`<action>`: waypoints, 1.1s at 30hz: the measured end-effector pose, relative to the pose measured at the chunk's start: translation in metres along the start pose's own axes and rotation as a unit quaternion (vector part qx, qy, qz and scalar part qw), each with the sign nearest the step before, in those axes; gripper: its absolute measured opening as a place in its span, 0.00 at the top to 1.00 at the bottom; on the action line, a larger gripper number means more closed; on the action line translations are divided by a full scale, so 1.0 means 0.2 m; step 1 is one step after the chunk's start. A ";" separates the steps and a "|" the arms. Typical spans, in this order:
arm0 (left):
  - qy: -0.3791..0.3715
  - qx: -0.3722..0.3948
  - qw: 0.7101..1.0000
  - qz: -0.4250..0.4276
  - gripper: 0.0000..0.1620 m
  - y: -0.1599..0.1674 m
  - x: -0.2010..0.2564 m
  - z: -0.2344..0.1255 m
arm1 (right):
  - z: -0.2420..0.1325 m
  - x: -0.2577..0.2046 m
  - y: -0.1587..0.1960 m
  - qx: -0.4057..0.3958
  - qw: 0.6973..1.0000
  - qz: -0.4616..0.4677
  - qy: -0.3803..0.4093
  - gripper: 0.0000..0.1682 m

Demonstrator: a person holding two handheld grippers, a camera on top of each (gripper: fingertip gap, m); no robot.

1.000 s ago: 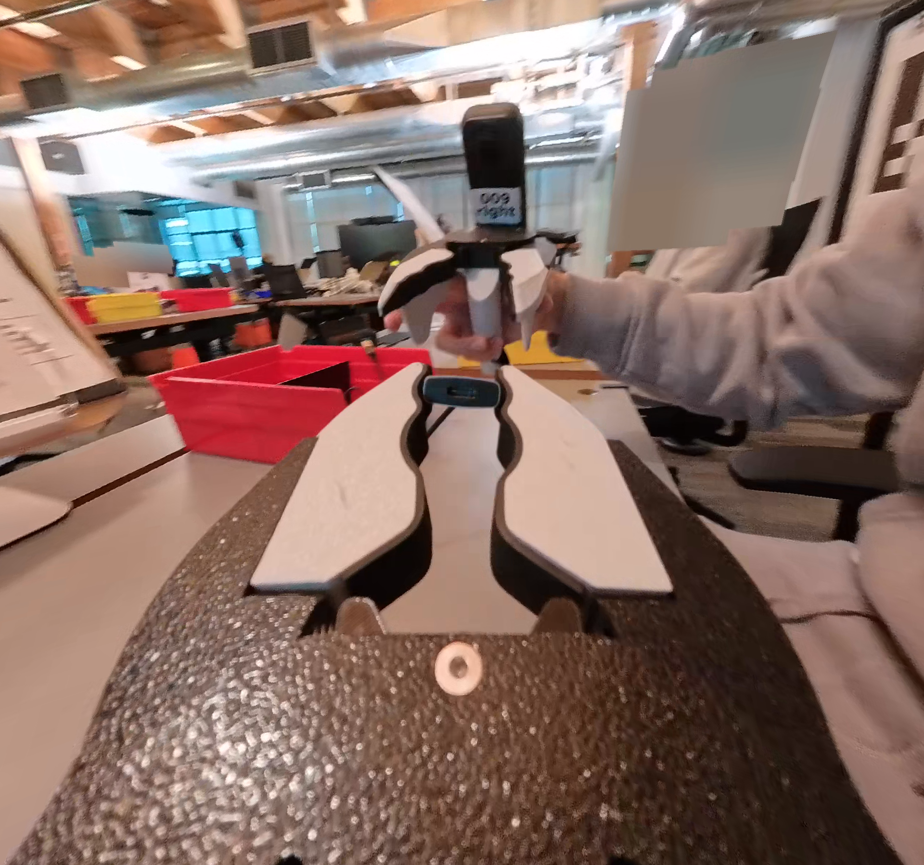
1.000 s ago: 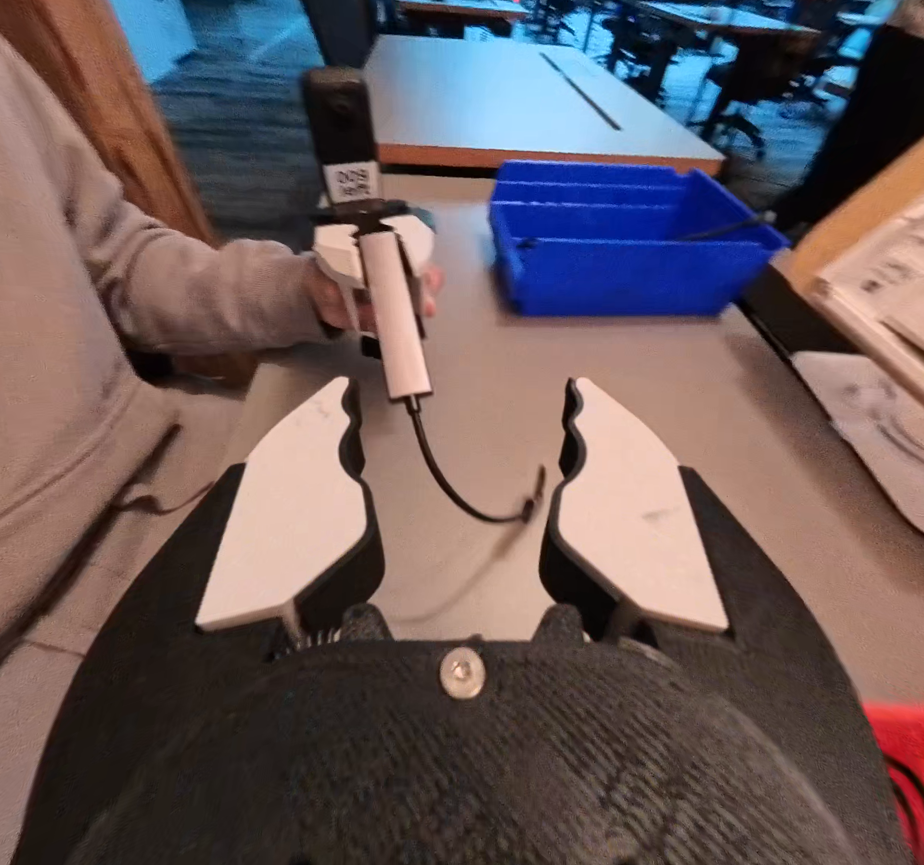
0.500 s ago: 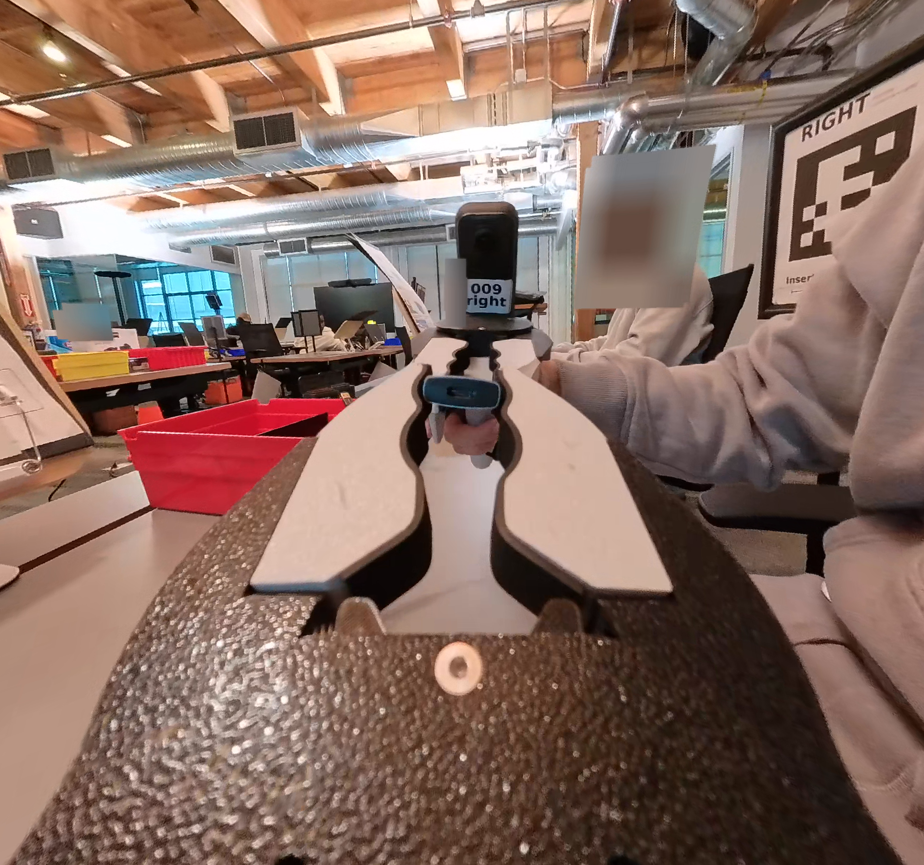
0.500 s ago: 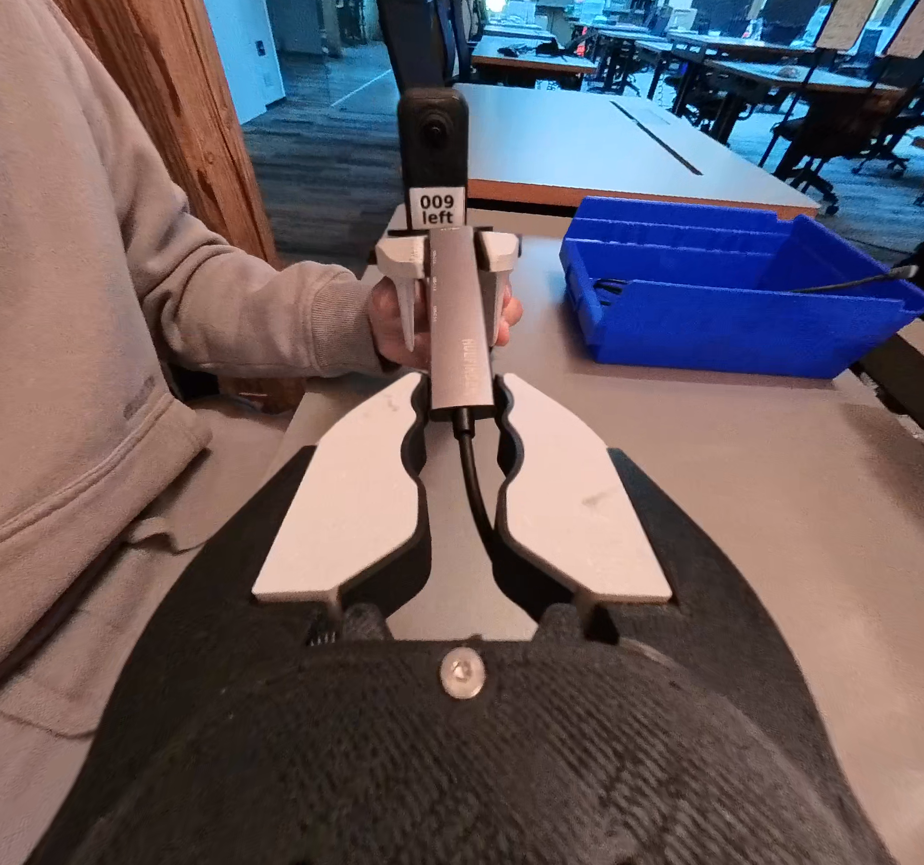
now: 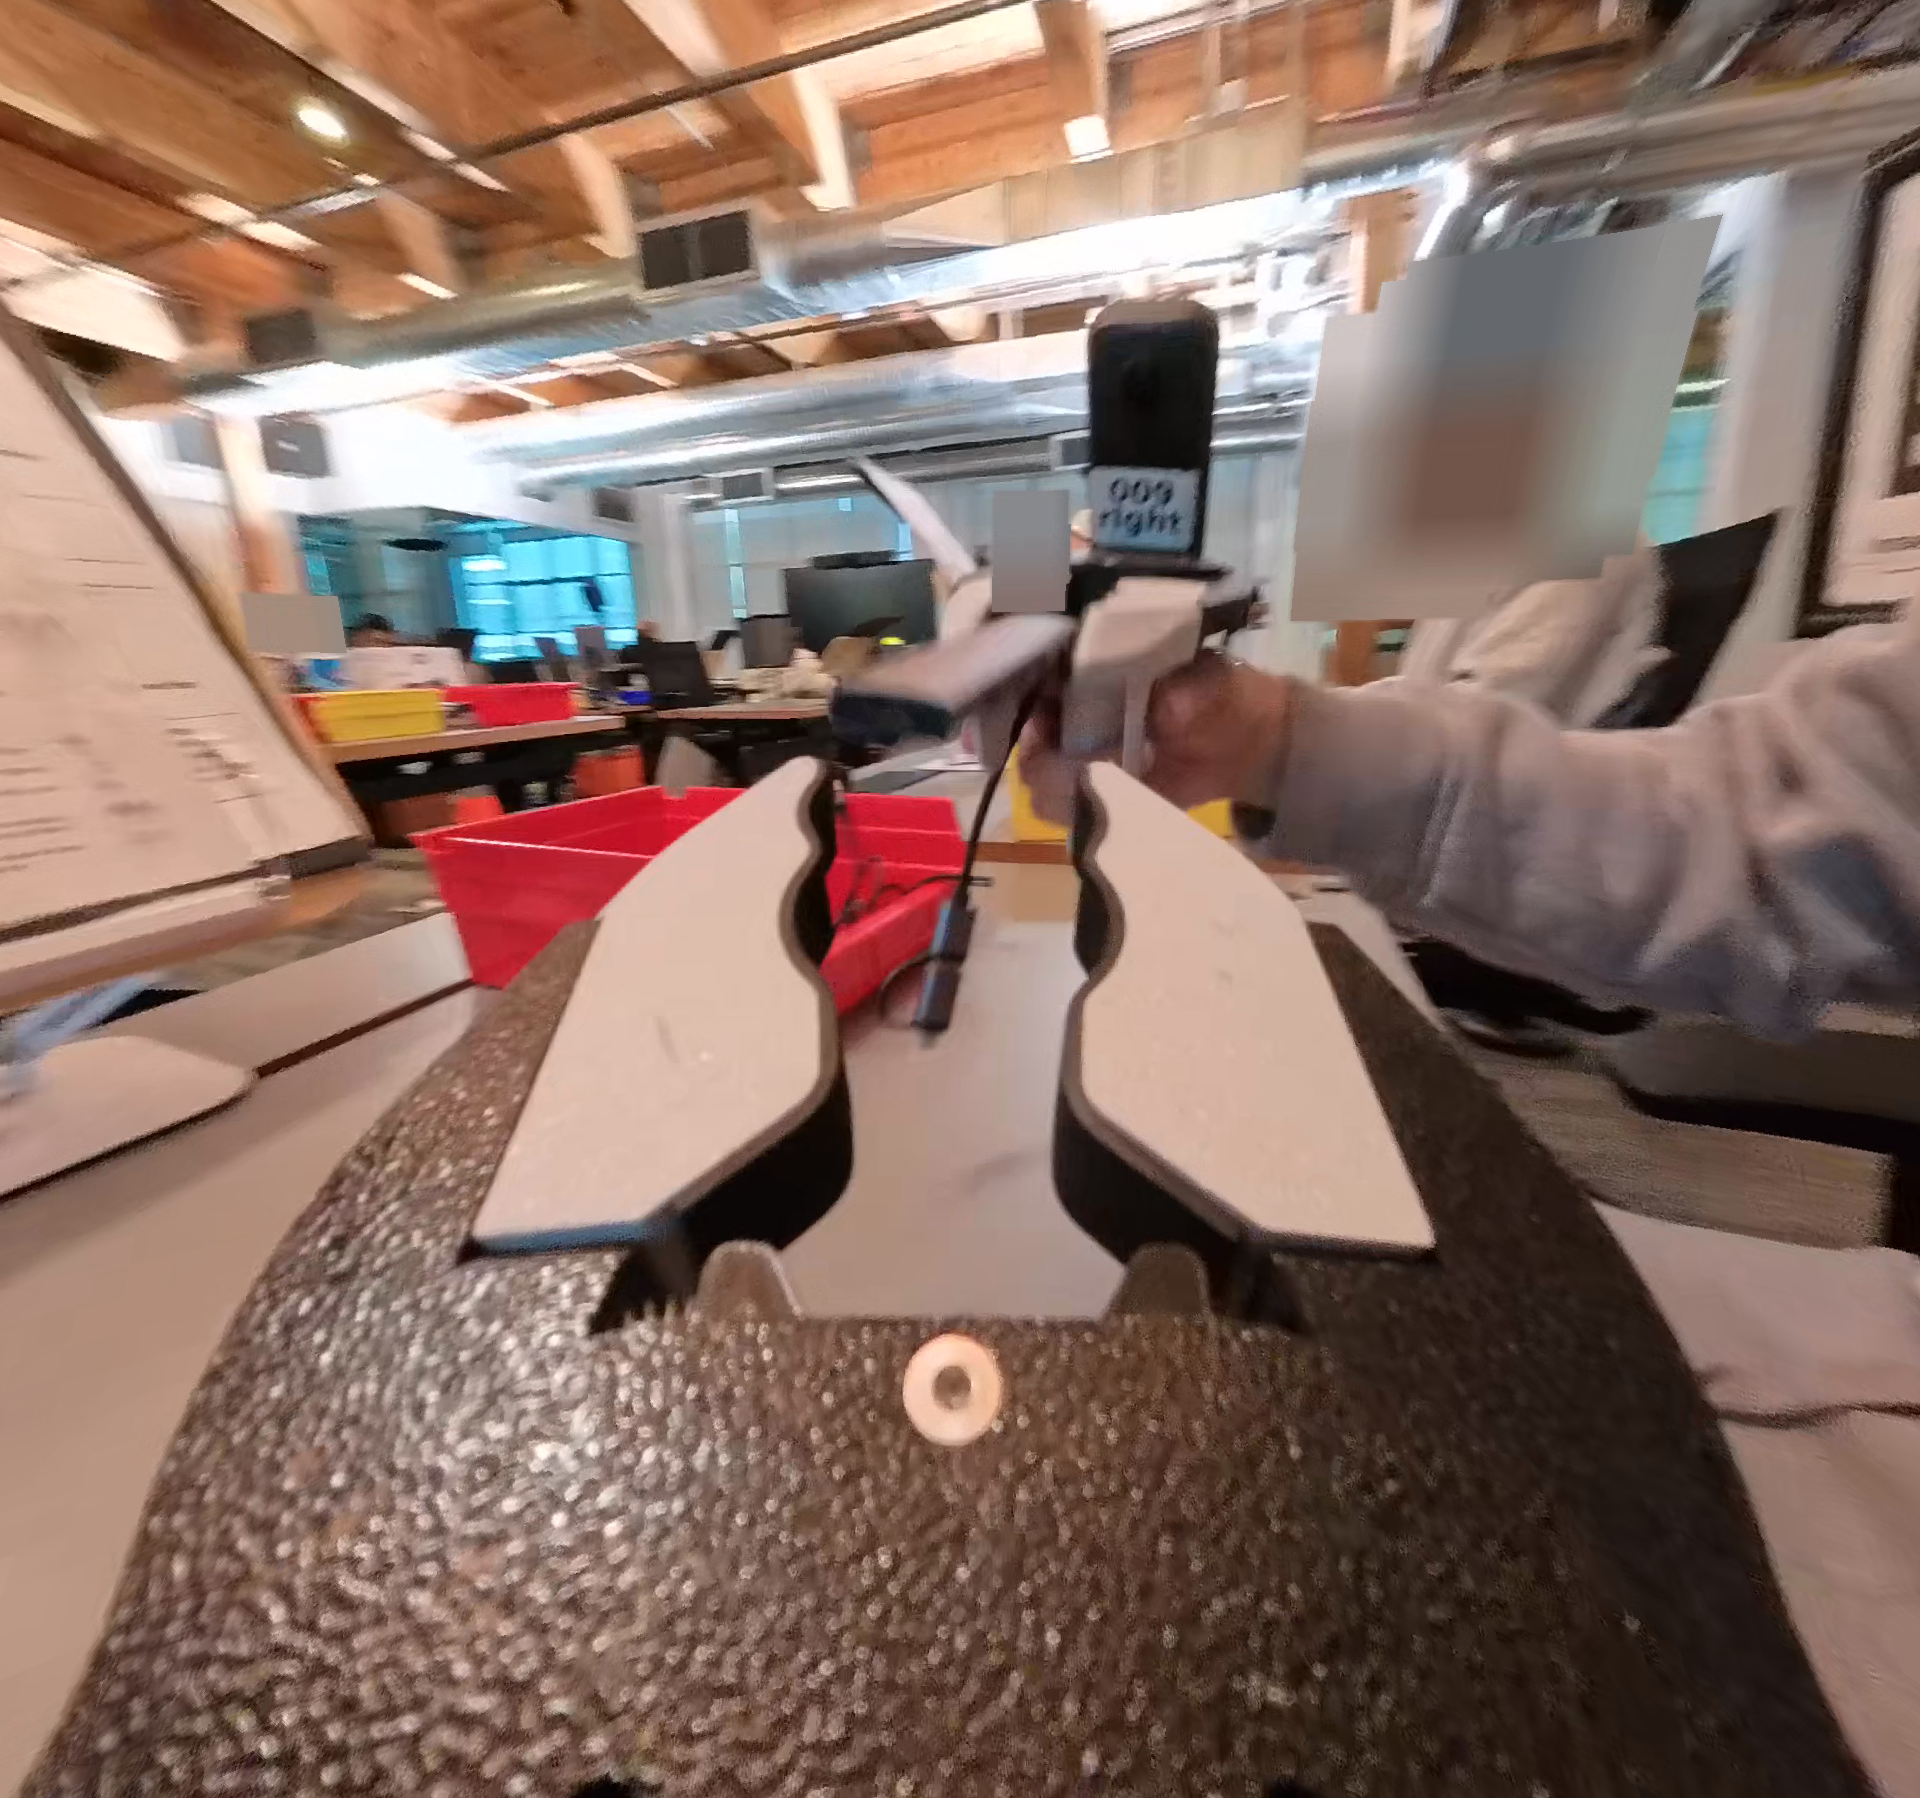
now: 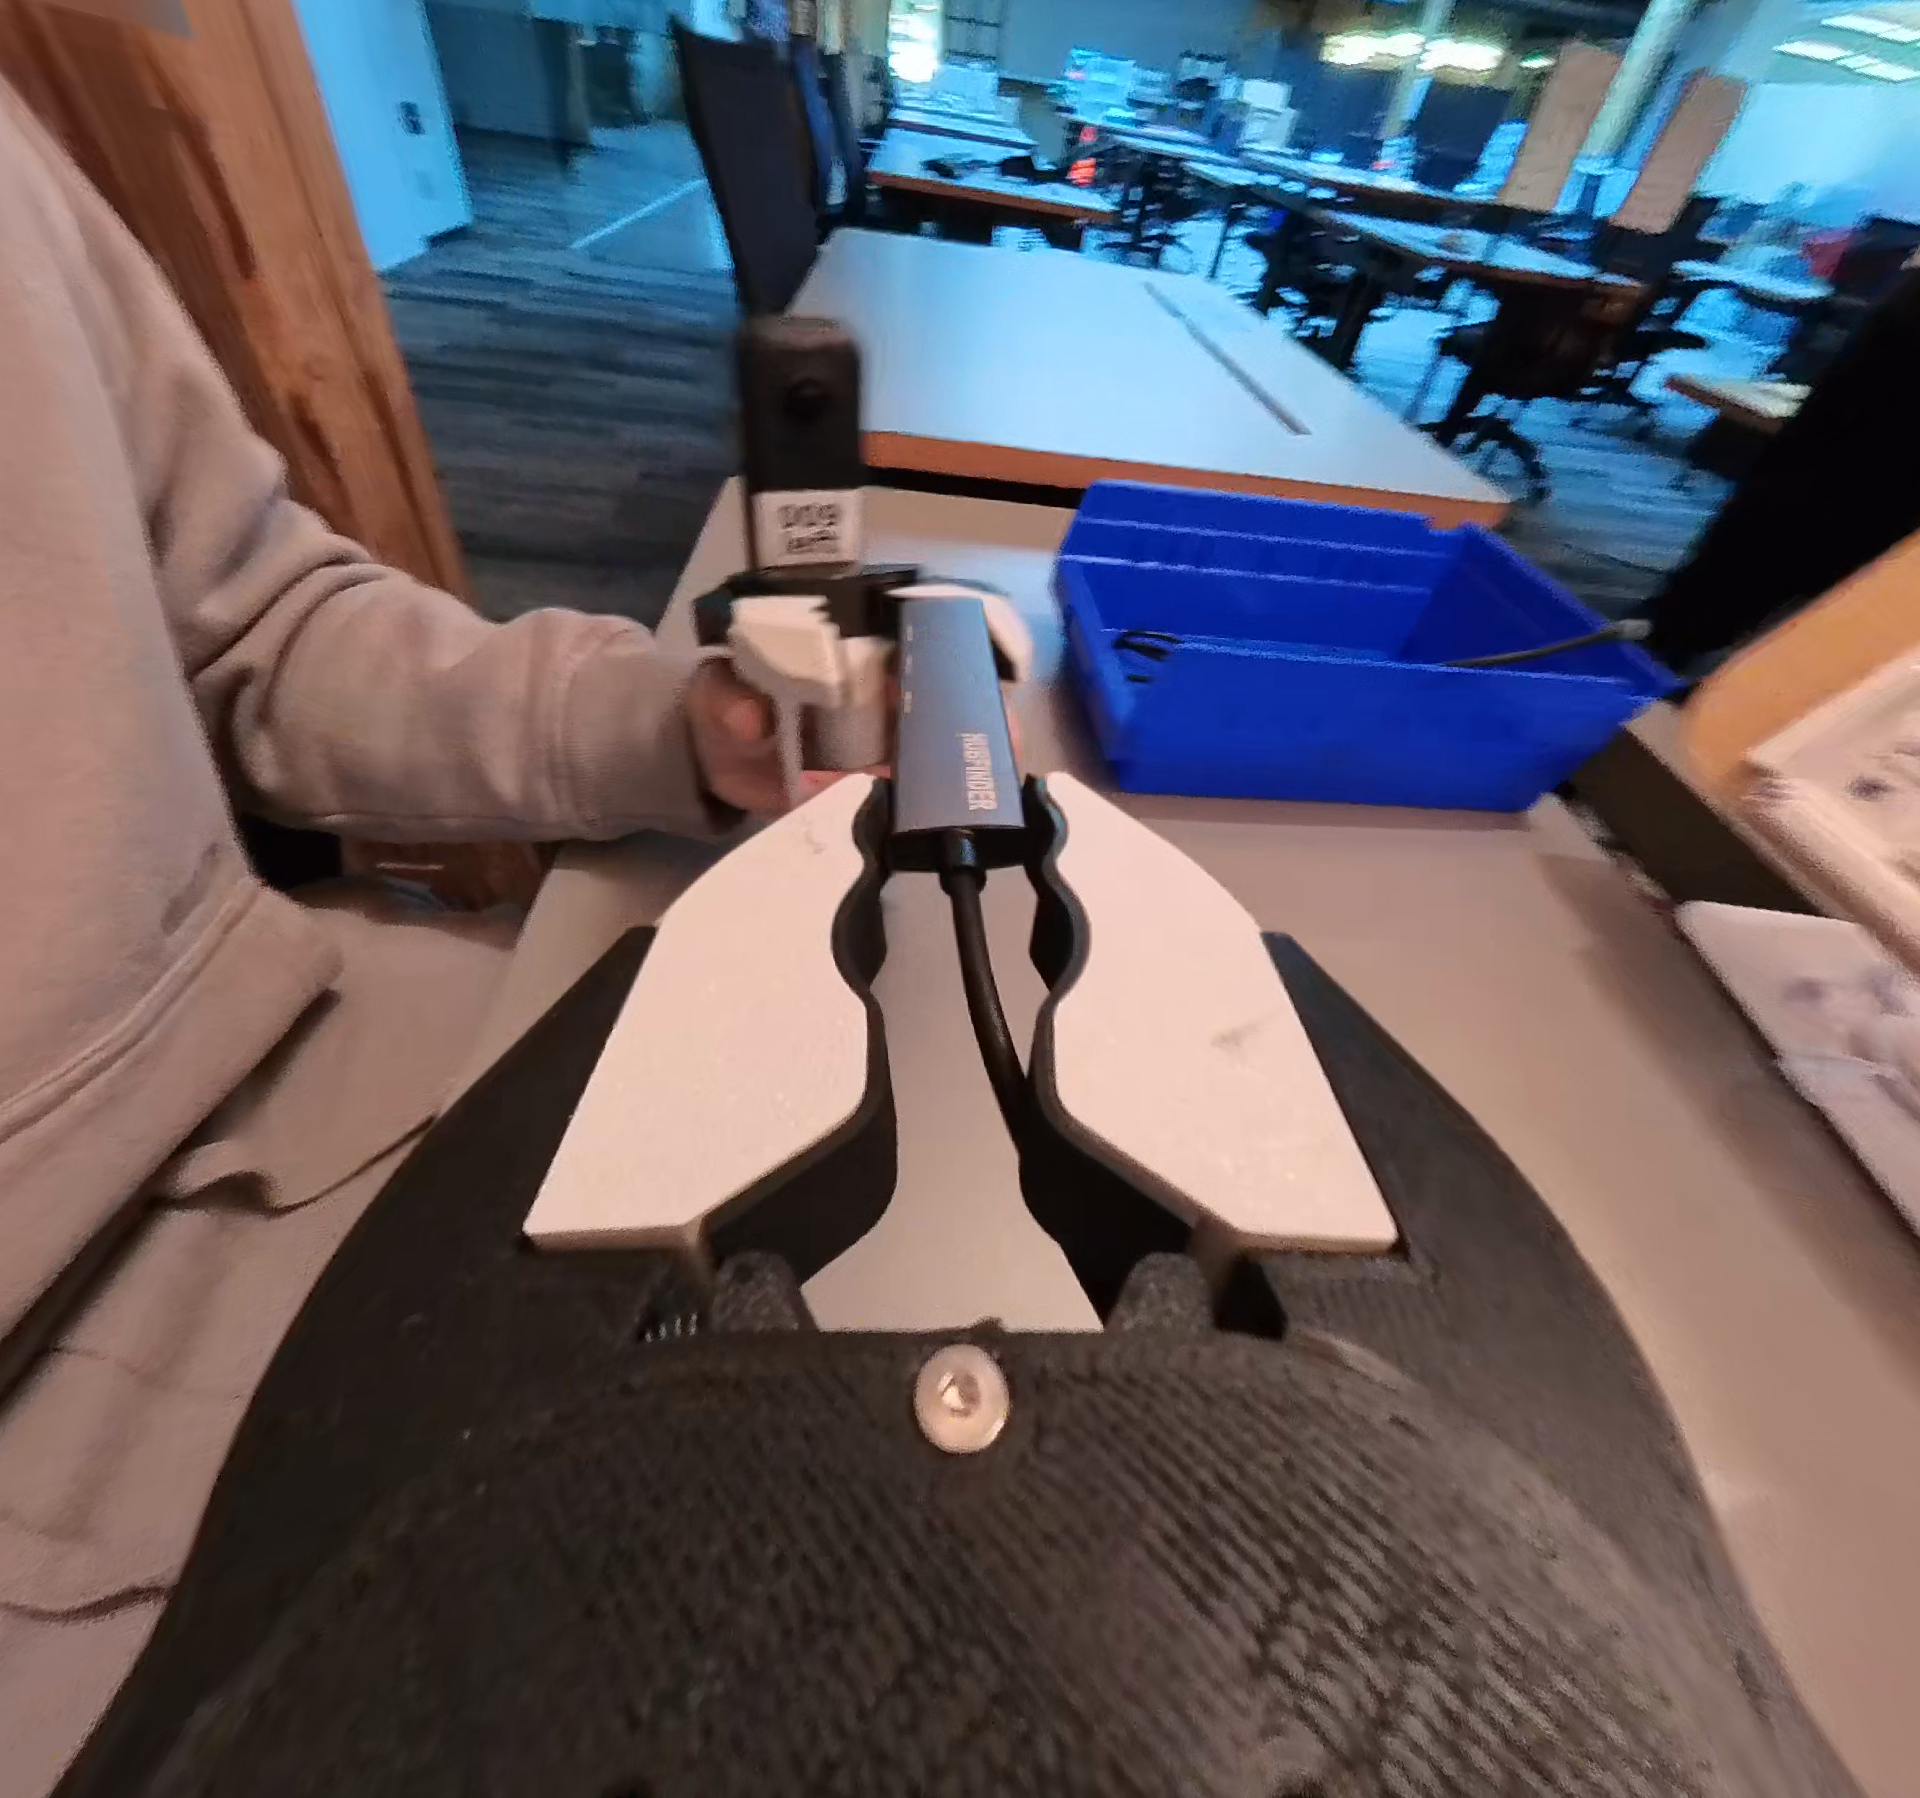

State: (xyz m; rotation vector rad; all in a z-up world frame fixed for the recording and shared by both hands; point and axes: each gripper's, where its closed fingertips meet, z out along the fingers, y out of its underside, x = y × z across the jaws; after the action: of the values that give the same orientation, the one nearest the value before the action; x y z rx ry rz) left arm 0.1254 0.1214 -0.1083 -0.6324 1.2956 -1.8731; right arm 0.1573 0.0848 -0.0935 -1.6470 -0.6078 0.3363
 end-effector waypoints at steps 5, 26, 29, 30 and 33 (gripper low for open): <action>-0.047 -0.066 0.995 0.064 0.71 0.08 -0.06 -0.01 | -0.44 0.57 -0.15 -0.064 0.968 -0.054 0.236 0.85; -0.054 -0.089 0.994 0.027 0.76 0.20 -0.10 -0.02 | -1.03 1.68 0.72 -0.142 0.868 0.179 0.441 0.76; -0.057 -0.087 0.994 0.027 0.76 0.19 -0.10 -0.02 | -1.11 1.65 0.73 -0.201 0.836 0.167 0.482 0.61; -0.059 -0.087 0.994 0.026 0.76 0.18 -0.10 -0.02 | -1.11 1.62 0.70 -0.204 0.835 0.163 0.484 0.60; -0.073 -0.090 0.993 0.026 0.76 0.15 -0.11 -0.02 | -1.10 1.47 0.58 -0.195 0.823 0.165 0.507 0.54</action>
State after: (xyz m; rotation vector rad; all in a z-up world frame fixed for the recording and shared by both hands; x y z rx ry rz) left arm 0.1451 0.1358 -0.1367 -0.8057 1.3804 -1.6477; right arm 0.5401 0.0617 -0.1327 -2.0239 0.4605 -0.4657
